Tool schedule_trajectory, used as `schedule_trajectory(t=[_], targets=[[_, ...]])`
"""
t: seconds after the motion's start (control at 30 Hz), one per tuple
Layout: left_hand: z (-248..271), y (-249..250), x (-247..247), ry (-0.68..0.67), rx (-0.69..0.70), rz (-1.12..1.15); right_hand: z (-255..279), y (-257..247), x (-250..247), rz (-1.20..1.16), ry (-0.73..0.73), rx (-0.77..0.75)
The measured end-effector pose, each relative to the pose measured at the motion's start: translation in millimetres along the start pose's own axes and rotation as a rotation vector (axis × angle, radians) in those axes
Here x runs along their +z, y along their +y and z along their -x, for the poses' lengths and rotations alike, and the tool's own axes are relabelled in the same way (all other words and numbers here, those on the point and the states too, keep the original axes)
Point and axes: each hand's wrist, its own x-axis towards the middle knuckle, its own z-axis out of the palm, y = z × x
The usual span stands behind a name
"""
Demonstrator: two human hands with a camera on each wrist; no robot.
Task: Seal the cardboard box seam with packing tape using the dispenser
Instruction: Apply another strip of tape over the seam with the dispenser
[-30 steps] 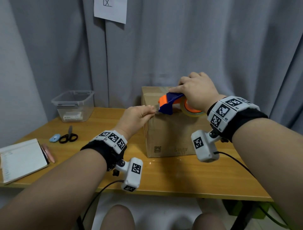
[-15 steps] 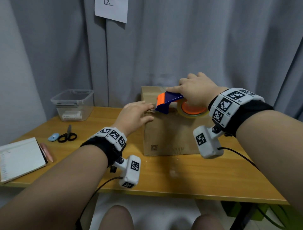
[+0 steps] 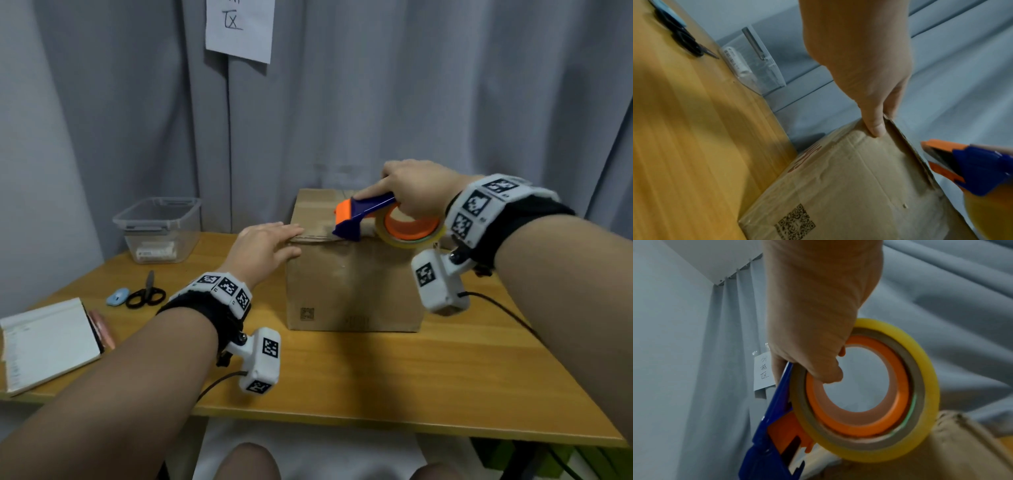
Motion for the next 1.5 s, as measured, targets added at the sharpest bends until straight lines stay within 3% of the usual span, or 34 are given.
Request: schedule_trajectory(t=[0.43, 0.7, 0.9, 1.2, 1.5], targets=[[-4.7, 24.9, -3.9, -0.044, 0.087, -0.198, 9.5, 5.0, 19.7, 0.086, 0.041, 0.011], [-22.5, 56.3, 20.9, -0.054, 0.128, -0.23, 11.8, -0.1, 19.5, 0.065, 0.05, 0.039], [-16.9, 42.6, 14.9, 0.015, 0.136, -0.262, 12.2, -12.2, 11.2, 0.088, 0.058, 0.037], [-1.6, 6.7, -17.2, -0.054, 0.042, -0.25, -7.5, -63.1, -23.1, 0.105, 0.08, -0.005], [-0.2, -7.6, -31.2, -0.09, -0.009, -0.279, -14.7, -78.1, -26.2, 0.085, 0.045, -0.035]])
